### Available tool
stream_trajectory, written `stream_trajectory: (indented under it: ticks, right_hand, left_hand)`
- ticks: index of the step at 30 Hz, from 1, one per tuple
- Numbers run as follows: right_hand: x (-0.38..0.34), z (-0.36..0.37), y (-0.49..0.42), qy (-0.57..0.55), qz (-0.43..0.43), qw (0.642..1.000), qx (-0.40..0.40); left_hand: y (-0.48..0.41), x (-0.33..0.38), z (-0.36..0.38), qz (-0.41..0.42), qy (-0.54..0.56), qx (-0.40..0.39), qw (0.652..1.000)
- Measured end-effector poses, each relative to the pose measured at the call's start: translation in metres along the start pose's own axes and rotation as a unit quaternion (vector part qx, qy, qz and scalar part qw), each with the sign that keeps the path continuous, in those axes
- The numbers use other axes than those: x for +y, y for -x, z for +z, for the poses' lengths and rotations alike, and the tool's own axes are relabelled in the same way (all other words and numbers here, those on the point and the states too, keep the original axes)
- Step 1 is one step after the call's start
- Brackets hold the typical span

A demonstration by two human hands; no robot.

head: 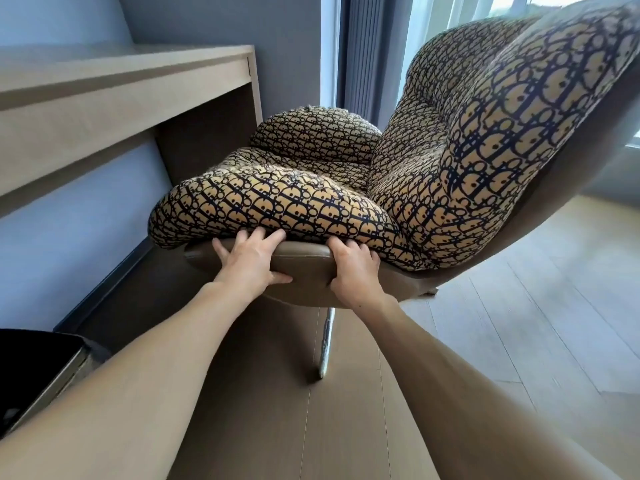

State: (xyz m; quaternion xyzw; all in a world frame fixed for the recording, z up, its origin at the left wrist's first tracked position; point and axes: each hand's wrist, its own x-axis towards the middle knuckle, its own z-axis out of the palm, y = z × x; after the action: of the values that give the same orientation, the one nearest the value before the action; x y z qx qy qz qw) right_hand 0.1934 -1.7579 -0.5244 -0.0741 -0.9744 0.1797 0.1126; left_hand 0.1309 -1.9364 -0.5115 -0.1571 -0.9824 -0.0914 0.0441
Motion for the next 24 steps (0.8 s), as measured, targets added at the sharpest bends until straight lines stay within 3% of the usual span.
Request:
stream_trajectory:
  ticks: [10, 14, 18, 24]
  right_hand:
    - [-0.003, -0.001, 0.011, 0.026, -0.018, 0.999, -0.023]
    - [-0.013, -0.02, 0.009, 0.061, -0.029, 0.994, -0.092]
    - [-0.033, -0.078, 0.004, 0.109, -0.065, 0.971, -0.2]
    - [-0.064, -0.223, -0.016, 0.127, -0.083, 0.959, -0.241]
  left_hand:
    - [0.013, -0.004, -0.005, -0.008, -0.021, -0.031, 0.999]
    - [0.014, -0.002, -0.024, -0.003, -0.063, -0.078, 0.995]
    - [0.027, 0.013, -0.072, -0.014, -0.126, -0.148, 0.981]
    - [0.033, 0.031, -0.199, -0.07, -0.081, -0.187, 0.977]
